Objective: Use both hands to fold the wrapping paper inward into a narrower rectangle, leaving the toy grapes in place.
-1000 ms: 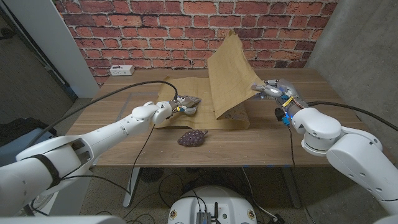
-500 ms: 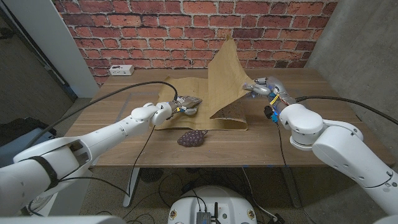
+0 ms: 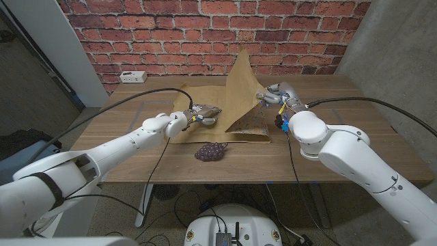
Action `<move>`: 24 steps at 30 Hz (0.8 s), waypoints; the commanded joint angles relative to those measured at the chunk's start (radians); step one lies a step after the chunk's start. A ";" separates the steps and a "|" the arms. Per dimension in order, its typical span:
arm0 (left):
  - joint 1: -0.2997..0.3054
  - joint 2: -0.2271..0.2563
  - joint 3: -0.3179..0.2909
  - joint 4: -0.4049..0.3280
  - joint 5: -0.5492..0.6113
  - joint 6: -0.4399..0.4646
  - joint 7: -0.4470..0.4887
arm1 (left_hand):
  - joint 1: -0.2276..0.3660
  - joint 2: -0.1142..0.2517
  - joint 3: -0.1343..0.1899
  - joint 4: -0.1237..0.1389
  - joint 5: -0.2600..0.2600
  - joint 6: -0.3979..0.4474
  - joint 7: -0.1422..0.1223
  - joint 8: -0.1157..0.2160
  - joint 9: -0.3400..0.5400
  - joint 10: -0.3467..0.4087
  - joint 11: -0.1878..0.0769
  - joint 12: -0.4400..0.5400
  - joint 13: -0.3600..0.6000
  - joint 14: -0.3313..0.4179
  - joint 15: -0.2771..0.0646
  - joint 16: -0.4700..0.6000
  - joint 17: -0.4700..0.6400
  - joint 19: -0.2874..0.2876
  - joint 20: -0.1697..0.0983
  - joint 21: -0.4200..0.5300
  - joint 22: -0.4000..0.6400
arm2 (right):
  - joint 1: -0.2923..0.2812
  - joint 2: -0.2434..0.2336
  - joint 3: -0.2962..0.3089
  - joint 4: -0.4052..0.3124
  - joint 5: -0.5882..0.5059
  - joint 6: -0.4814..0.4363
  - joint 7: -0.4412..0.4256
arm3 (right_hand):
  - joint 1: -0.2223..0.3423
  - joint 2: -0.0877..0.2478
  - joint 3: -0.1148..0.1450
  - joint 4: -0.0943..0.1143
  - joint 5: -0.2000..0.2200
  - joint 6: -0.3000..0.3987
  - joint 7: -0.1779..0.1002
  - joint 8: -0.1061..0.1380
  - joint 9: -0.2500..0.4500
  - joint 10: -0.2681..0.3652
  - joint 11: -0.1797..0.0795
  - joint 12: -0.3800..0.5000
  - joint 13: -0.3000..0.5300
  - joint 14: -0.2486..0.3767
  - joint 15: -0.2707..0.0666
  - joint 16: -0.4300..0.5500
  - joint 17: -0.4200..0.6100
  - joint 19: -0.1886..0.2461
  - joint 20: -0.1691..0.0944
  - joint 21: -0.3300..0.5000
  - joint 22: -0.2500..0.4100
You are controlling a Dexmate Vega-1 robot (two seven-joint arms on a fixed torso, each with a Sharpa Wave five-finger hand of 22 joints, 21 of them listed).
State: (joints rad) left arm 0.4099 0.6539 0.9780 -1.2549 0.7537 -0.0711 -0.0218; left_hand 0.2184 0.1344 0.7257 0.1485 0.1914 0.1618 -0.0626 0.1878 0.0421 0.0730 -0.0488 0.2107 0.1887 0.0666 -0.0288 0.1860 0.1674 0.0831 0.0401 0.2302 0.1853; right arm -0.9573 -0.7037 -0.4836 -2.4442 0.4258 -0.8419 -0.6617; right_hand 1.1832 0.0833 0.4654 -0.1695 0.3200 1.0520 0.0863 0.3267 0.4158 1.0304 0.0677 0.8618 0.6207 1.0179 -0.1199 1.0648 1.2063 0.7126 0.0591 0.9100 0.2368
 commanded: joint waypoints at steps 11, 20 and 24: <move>0.021 -0.001 -0.072 0.021 -0.109 -0.067 0.130 | -0.024 -0.089 -0.067 -0.038 -0.007 0.024 -0.027 0.003 0.137 0.036 -0.021 0.004 -0.003 0.046 -0.032 0.000 0.000 0.057 -0.003 0.013 0.001 | 0.184 0.099 -0.306 0.060 -0.292 -0.179 -0.043 | -0.002 -0.003 0.016 0.000 -0.008 0.074 0.057 -0.006 0.000 0.011 -0.004 0.005 -0.002 0.009 -0.044 -0.004 0.008 -0.006 0.001 0.024 -0.007; 0.028 -0.003 -0.089 0.046 -0.152 -0.109 0.168 | -0.028 -0.104 -0.079 -0.046 -0.005 0.033 -0.028 0.004 0.136 0.047 -0.025 0.005 -0.003 0.057 -0.036 0.001 0.000 0.068 -0.006 0.015 0.000 | 0.250 0.142 -0.406 0.114 -0.415 -0.246 -0.018 | -0.005 -0.002 0.017 0.002 -0.013 0.075 0.053 -0.014 -0.007 0.008 -0.006 0.003 -0.005 0.007 -0.049 -0.004 0.011 -0.012 -0.003 0.034 -0.012; 0.048 0.006 -0.113 0.037 -0.176 -0.135 0.219 | -0.033 -0.115 -0.091 -0.057 -0.002 0.065 -0.019 0.011 0.136 0.085 -0.018 0.014 -0.003 0.094 -0.029 0.007 0.000 0.082 0.001 0.015 0.000 | 0.268 0.164 -0.441 0.131 -0.469 -0.279 -0.020 | -0.007 -0.004 0.019 0.002 -0.015 0.076 0.053 -0.014 -0.005 0.008 -0.008 0.003 -0.007 0.009 -0.052 -0.005 0.011 -0.014 -0.004 0.039 -0.015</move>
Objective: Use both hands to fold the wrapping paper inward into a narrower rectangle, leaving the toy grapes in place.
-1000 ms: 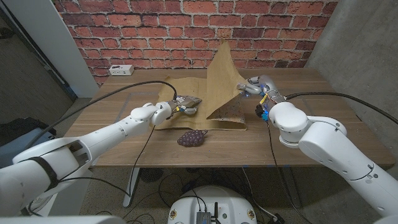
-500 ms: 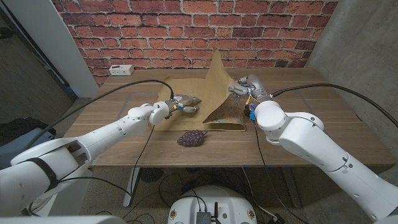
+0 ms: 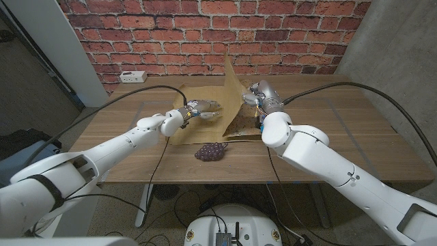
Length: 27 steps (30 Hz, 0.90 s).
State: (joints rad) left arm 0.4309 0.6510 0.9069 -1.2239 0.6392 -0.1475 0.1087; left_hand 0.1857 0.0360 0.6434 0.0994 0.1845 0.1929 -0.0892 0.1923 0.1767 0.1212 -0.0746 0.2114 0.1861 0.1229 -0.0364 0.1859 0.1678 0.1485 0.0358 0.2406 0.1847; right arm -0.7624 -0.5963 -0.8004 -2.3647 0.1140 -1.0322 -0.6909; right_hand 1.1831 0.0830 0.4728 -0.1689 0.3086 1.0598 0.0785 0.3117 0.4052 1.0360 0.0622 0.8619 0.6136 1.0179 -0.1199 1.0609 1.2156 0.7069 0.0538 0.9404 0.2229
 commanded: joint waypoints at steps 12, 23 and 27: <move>0.152 0.044 -0.158 -0.067 -0.098 -0.128 0.392 | -0.014 0.010 -0.020 -0.046 0.001 0.240 0.061 0.033 0.009 0.273 0.057 0.065 0.013 0.277 0.003 0.041 0.010 0.101 0.102 0.021 0.012 | 0.134 0.108 -0.225 0.097 -0.261 -0.162 0.045 | -0.018 -0.017 0.016 0.001 -0.012 0.074 0.055 -0.003 0.006 0.006 -0.001 0.008 0.003 0.010 -0.051 -0.006 0.001 -0.016 0.002 0.021 -0.008; 0.245 0.034 -0.260 -0.062 -0.180 -0.339 0.634 | -0.020 0.025 -0.016 -0.061 -0.006 0.318 0.087 0.043 0.012 0.365 0.065 0.089 0.029 0.376 0.007 0.057 0.016 0.142 0.120 0.037 0.018 | 0.254 0.145 -0.341 0.137 -0.278 -0.254 0.153 | -0.074 -0.025 -0.012 0.018 -0.048 0.065 0.034 -0.035 -0.022 -0.031 -0.002 -0.017 -0.017 -0.013 -0.035 -0.061 -0.081 -0.077 0.002 0.033 -0.023; 0.274 0.031 -0.294 -0.066 -0.186 -0.410 0.683 | -0.021 0.025 -0.016 -0.064 -0.007 0.333 0.091 0.045 0.012 0.380 0.068 0.093 0.032 0.384 0.012 0.056 0.017 0.137 0.125 0.036 0.019 | 0.259 0.162 -0.340 0.151 -0.262 -0.236 0.174 | -0.116 -0.030 -0.050 0.033 -0.075 0.055 0.034 -0.052 -0.035 -0.044 0.009 -0.035 -0.036 -0.018 -0.026 -0.085 -0.146 -0.093 0.009 0.040 -0.027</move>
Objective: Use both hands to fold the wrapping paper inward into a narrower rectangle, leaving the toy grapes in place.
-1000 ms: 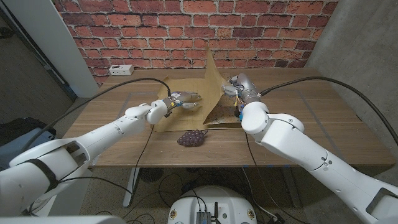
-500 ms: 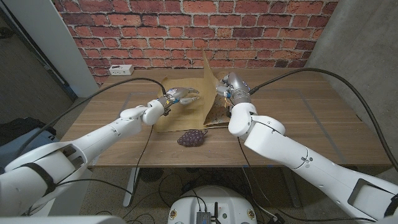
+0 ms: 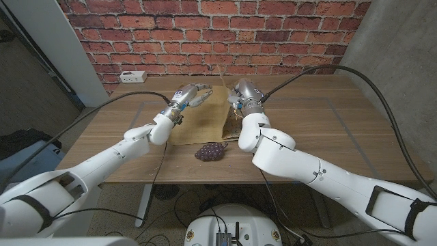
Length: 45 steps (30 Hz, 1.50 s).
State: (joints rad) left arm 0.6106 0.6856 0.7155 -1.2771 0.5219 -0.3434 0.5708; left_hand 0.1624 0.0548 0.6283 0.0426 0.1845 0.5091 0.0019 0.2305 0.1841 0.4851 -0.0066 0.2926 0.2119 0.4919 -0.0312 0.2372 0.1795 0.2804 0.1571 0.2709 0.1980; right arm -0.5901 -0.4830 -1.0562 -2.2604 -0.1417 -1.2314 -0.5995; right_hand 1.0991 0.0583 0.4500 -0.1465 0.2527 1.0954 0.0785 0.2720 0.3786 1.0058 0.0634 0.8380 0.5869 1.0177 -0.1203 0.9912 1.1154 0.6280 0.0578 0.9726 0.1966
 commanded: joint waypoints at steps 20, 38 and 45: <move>0.135 -0.015 -0.210 0.090 0.057 -0.461 0.527 | -0.001 0.013 0.002 -0.023 -0.012 0.014 -0.006 -0.007 0.008 0.063 0.001 0.027 0.025 0.069 0.009 0.015 0.014 0.023 0.003 0.016 0.012 | 0.012 0.066 0.071 0.089 0.243 0.228 0.263 | -0.457 -0.017 -0.249 0.160 -0.077 -0.182 0.078 -0.094 -0.080 -0.149 0.087 -0.109 -0.075 -0.113 0.093 -0.094 -0.287 -0.101 0.074 -0.031 -0.017; 0.165 0.013 -0.242 0.083 0.024 -0.411 0.407 | 0.002 0.014 0.005 -0.039 -0.012 -0.006 -0.012 -0.019 0.009 0.030 0.002 0.011 0.036 0.036 0.012 -0.006 0.014 0.027 -0.013 0.020 0.015 | -0.206 0.064 0.207 0.090 0.299 0.565 0.160 | -0.859 -0.092 -0.443 0.293 -0.034 -0.338 0.098 -0.083 -0.148 -0.309 0.155 -0.288 -0.229 -0.268 0.243 -0.332 -0.578 -0.172 0.140 -0.154 -0.019; 0.185 0.037 -0.242 0.043 -0.023 -0.335 0.295 | 0.007 0.015 0.009 -0.053 -0.012 0.000 -0.014 -0.019 0.009 -0.010 0.002 -0.009 0.040 0.002 0.006 -0.026 0.009 0.025 -0.027 0.020 0.015 | -0.259 0.061 0.229 0.080 0.249 0.594 0.085 | -0.776 -0.037 -0.404 0.237 -0.033 -0.370 0.088 -0.077 -0.162 -0.409 0.155 -0.370 -0.279 -0.418 0.260 -0.444 -0.652 -0.186 0.147 -0.196 -0.018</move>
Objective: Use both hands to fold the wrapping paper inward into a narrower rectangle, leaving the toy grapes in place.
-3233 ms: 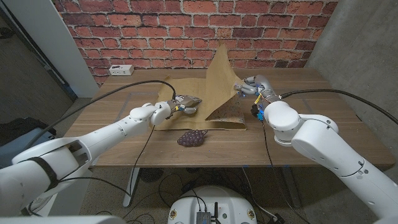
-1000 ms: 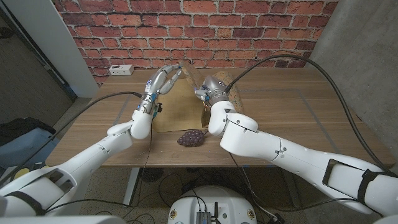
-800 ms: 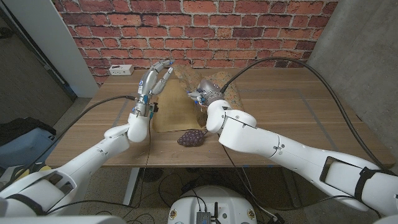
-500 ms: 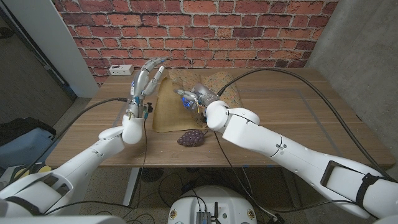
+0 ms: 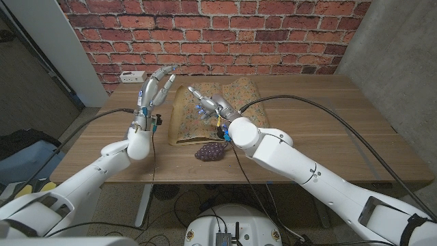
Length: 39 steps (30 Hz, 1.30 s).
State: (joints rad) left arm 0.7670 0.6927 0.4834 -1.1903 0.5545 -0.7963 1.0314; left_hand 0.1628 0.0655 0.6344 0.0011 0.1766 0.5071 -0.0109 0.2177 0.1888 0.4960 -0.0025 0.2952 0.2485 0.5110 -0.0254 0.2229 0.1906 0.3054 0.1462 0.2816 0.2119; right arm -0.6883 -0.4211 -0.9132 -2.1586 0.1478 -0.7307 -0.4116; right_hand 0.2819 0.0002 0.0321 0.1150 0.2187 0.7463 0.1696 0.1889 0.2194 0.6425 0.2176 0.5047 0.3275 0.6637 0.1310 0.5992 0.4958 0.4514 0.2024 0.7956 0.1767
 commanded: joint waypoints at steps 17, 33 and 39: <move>-0.027 0.077 0.047 -0.065 -0.190 0.208 -0.561 | 0.046 0.103 0.071 -0.032 0.002 -0.046 -0.020 -0.026 0.002 -0.142 -0.011 -0.080 -0.016 -0.154 0.002 -0.048 -0.011 -0.068 -0.034 -0.018 -0.003 | -0.224 0.015 0.100 -0.024 -0.196 -0.012 -0.265 | 0.312 0.146 0.195 -0.211 -0.012 -0.102 -0.053 0.003 -0.012 -0.123 -0.036 -0.123 -0.079 -0.185 -0.008 -0.193 -0.140 -0.051 -0.024 -0.086 0.000; -0.039 0.128 0.102 -0.182 -0.123 0.349 -0.747 | 0.049 0.121 0.120 0.021 0.001 -0.099 -0.028 -0.036 0.001 -0.196 -0.040 -0.098 -0.038 -0.278 -0.020 -0.055 -0.018 -0.130 -0.059 -0.039 -0.005 | -0.229 0.048 0.155 -0.013 -0.206 -0.172 -0.273 | 0.409 0.163 0.260 -0.274 -0.008 -0.167 -0.093 -0.002 -0.012 -0.195 -0.081 -0.166 -0.090 -0.276 -0.037 -0.242 -0.152 -0.087 -0.049 -0.117 0.000; -0.047 0.149 0.123 -0.239 -0.069 0.418 -0.805 | 0.045 0.112 0.126 0.033 0.000 -0.076 -0.027 -0.024 0.002 -0.146 -0.062 -0.079 -0.045 -0.298 -0.041 -0.054 -0.024 -0.145 -0.062 -0.044 -0.006 | -0.221 0.069 0.175 0.006 -0.190 -0.230 -0.285 | 0.441 0.142 0.272 -0.290 -0.013 -0.202 -0.105 -0.006 -0.013 -0.223 -0.090 -0.183 -0.094 -0.301 -0.030 -0.260 -0.163 -0.099 -0.039 -0.129 -0.001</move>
State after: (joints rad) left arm 0.7344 0.8094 0.5697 -1.3492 0.4258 -0.4769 0.3427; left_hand 0.2058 0.1428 0.7583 0.0236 0.1766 0.4148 -0.0394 0.1858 0.1887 0.3336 -0.0624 0.2074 0.2043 0.2192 -0.0360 0.1693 0.1674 0.1654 0.0856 0.2398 0.2045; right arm -0.9166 -0.3845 -0.7695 -2.1748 -0.0474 -0.8490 -0.6722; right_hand 0.7086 0.1424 0.2984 -0.1725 0.2030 0.5526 0.0667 0.1881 0.2045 0.4272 0.1271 0.3271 0.2321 0.3671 0.1019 0.3434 0.3338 0.3568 0.1646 0.6724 0.1769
